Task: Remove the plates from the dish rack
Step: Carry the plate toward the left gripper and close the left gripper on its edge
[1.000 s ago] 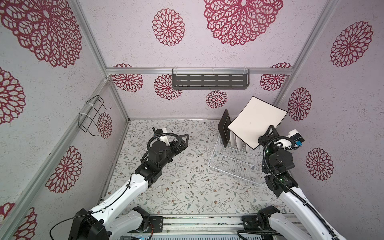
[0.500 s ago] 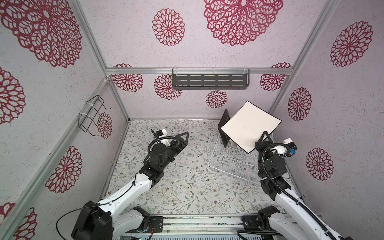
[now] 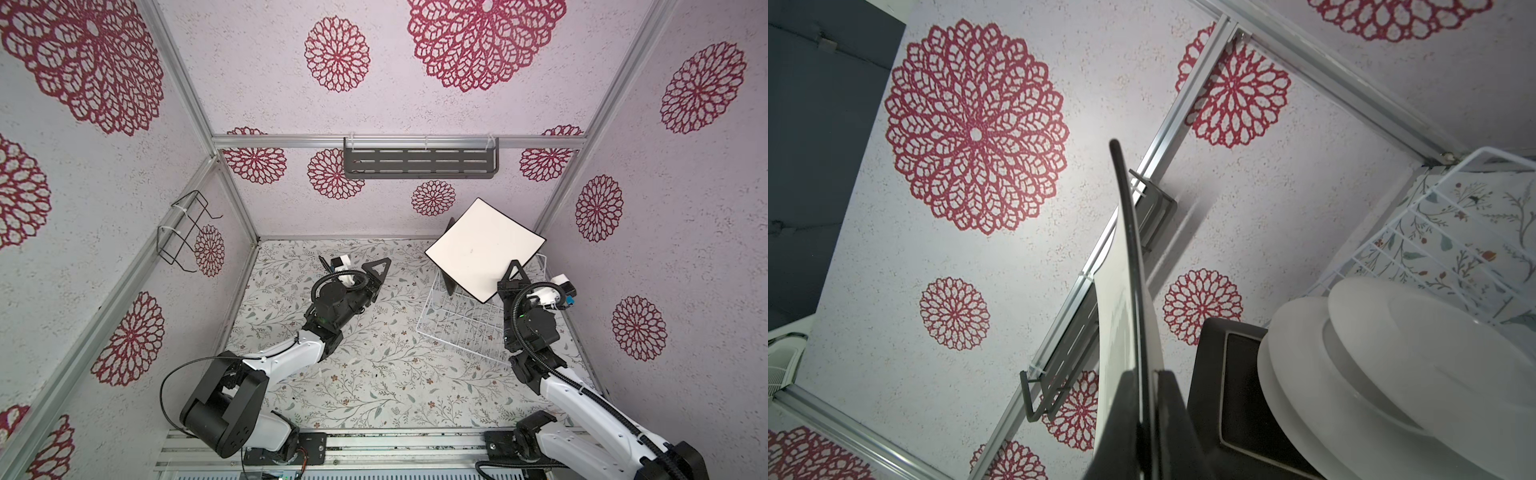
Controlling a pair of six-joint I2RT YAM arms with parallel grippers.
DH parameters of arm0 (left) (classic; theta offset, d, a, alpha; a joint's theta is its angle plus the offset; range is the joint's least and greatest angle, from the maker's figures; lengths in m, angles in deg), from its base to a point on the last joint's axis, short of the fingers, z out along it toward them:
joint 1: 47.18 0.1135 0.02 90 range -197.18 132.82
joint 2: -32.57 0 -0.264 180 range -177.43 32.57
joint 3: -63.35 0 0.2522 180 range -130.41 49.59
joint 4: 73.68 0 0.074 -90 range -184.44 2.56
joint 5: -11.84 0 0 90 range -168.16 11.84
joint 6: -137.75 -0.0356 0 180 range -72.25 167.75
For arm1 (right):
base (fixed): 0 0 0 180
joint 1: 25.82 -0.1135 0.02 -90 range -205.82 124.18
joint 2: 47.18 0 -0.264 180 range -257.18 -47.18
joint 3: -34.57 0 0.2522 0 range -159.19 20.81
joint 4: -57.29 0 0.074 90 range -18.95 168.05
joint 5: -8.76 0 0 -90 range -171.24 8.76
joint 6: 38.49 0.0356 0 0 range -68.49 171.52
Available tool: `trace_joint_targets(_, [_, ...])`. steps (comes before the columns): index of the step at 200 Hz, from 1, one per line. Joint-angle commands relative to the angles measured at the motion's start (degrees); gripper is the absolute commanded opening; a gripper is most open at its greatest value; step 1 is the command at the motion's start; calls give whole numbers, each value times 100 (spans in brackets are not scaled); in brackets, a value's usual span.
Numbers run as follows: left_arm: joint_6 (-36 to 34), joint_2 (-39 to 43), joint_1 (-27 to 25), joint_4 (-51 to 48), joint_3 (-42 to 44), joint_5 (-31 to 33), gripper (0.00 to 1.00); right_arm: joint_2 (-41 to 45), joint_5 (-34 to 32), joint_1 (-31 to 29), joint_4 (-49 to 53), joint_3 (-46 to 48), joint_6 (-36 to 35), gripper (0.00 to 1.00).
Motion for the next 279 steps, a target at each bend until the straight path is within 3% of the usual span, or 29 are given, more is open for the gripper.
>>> trace_joint_targets(1, [182,-243,-95,707,-202,-111,93,-8,-46,-200,-1845,-340,397,0])
trace_joint_targets(180, [497,-971,-485,1498,-348,190,86,-1906,-399,-1315,-3369,-1150,51,0])
trace_joint_targets(209, [682,-1115,-486,1791,-302,216,83,-2171,-704,-1586,-3966,-1161,-129,0])
trace_joint_targets(279, [687,-1100,-485,1881,-282,269,75,-2480,-1056,-2027,-4235,-1315,-420,0])
